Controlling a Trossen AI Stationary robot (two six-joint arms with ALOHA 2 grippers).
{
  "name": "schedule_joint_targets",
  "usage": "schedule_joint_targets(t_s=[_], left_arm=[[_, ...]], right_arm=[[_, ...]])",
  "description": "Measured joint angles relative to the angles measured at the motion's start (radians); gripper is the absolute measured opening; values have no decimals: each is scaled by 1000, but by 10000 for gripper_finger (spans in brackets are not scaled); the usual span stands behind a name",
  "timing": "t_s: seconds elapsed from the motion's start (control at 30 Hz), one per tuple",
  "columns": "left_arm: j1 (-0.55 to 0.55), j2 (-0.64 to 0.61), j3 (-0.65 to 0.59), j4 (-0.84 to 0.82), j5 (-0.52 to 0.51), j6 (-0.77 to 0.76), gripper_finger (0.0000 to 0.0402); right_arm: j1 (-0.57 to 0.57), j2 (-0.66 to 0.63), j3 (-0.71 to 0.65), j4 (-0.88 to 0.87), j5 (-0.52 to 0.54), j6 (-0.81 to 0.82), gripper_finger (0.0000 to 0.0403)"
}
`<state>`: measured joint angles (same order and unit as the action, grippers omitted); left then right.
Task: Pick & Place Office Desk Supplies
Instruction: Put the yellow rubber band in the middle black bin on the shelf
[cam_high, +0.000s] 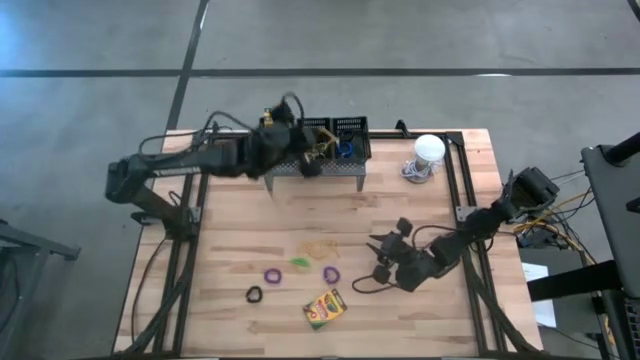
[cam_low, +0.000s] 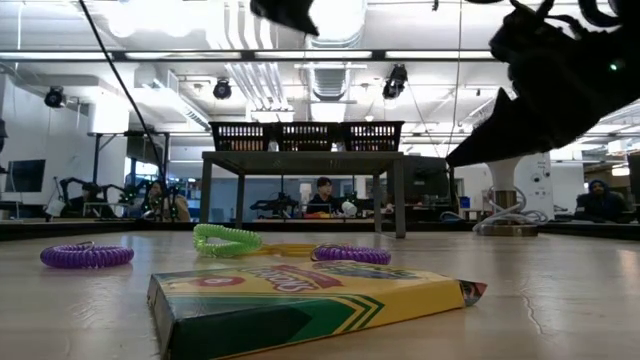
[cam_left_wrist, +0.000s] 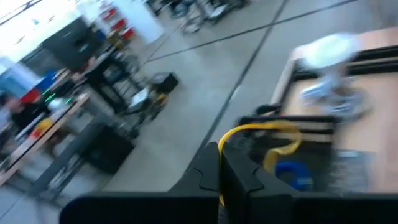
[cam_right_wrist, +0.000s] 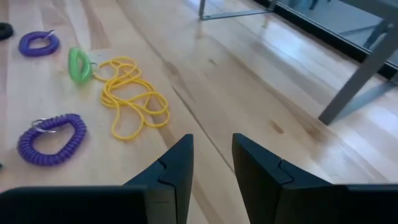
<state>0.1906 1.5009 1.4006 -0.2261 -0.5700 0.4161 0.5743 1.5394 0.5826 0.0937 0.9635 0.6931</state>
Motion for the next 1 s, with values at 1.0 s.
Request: schedule_joint_targets(t_s=[1.0], left_arm=[[239, -11, -82, -161, 248, -206, 155]], right_arm=[[2, -2, -3, 20, 6, 3, 78]])
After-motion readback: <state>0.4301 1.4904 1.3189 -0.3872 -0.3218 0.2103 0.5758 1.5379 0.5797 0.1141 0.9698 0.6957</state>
